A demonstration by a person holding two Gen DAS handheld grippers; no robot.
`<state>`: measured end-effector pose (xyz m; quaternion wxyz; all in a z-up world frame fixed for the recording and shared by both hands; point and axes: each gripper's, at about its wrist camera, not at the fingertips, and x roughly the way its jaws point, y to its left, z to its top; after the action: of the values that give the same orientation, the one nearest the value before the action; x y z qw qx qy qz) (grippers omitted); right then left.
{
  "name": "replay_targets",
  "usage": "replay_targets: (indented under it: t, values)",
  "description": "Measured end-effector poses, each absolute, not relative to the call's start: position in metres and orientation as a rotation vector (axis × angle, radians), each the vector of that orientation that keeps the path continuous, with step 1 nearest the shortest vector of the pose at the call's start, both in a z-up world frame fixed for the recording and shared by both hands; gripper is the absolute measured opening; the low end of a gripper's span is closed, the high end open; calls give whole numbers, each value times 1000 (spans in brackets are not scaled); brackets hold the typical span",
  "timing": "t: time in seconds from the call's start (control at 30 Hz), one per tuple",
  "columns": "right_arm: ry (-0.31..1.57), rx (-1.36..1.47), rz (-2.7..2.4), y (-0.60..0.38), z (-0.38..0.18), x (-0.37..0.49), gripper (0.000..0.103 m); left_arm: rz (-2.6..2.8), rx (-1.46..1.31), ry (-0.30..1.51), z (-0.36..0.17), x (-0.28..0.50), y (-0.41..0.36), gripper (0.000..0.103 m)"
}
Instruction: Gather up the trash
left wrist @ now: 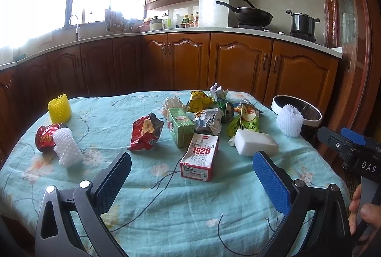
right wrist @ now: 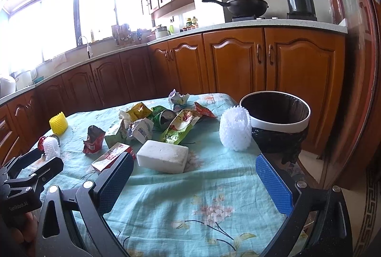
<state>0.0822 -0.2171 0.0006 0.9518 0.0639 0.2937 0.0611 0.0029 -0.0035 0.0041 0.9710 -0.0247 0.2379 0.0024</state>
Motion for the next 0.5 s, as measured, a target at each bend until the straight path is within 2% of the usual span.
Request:
replay_targets:
  t: [0.5]
  values:
    - [599, 148, 123, -224, -1, 83, 103, -2, -38, 478, 4, 4, -9, 102]
